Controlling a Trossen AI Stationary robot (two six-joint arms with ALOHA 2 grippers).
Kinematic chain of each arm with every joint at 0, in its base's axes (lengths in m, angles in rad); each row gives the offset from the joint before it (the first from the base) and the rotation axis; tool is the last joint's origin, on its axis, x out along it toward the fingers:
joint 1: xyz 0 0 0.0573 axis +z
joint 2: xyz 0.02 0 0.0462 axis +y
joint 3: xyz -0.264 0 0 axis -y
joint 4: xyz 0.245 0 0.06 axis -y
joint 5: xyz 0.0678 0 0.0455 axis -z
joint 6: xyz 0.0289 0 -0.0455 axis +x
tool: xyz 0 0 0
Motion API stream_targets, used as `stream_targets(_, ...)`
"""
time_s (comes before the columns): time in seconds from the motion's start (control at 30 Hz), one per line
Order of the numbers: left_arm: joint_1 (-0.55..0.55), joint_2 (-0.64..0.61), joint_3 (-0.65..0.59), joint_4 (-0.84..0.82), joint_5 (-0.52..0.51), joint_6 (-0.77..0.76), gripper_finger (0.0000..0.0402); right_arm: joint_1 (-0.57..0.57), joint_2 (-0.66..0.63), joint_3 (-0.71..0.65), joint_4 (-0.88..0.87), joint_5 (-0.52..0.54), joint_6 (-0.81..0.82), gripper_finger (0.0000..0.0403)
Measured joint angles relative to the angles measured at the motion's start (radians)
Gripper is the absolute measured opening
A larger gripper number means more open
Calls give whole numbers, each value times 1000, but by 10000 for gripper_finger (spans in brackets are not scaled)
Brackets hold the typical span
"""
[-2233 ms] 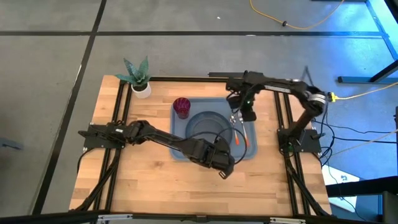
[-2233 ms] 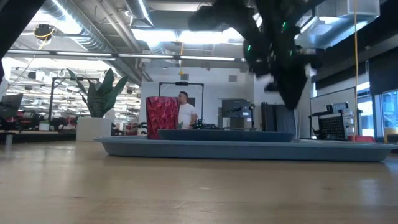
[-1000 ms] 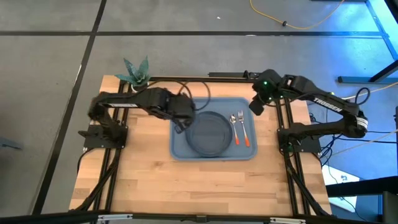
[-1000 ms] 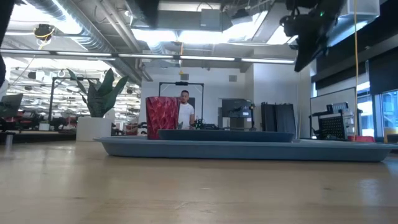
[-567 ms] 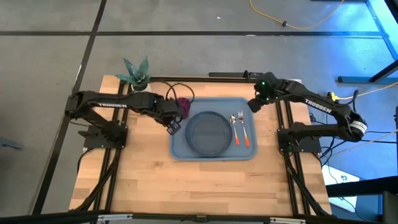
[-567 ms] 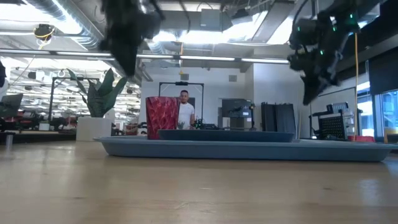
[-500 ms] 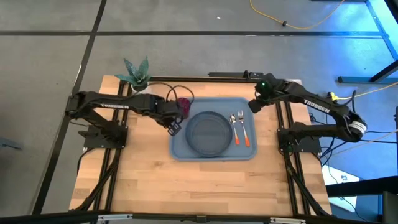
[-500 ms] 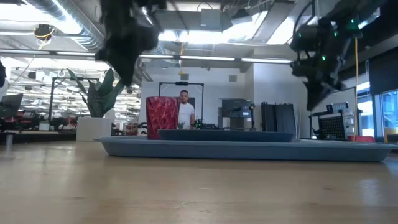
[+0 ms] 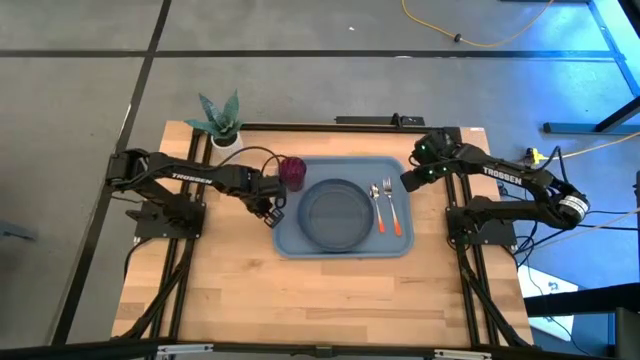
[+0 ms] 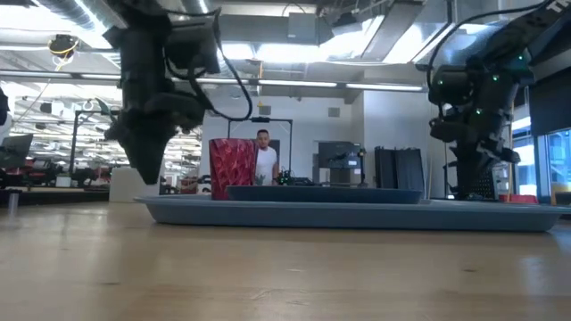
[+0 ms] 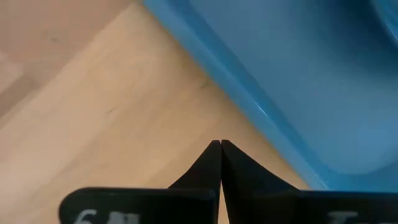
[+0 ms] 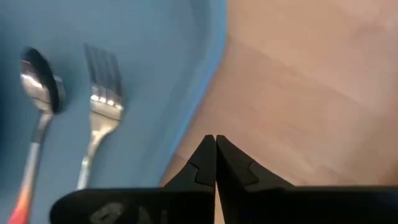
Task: Pick and place plate/cup/fork/spoon on tray
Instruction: Move the light blue tray to the center of the table
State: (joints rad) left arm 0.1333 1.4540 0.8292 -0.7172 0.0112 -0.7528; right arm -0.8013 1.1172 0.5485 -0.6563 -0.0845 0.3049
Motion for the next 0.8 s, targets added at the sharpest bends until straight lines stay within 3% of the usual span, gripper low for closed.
stream_targets(0.13, -3, 0, -54, 103, 7, -24, 0, 0, 0, -35, 12, 1, 16, 3)
stream_targets(0.37, -3, 0, -101, 123, -1, -25, 0, 0, 0, -79, 50, -13, 36, 3)
stream_targets(0.63, -3, 1, -164, 300, -2, -26, 0, 0, 0, -120, 122, -24, 61, 3)
stream_targets(0.8, -3, 1, -192, 315, -2, -26, 0, 0, 0, -156, 149, -24, 68, 3)
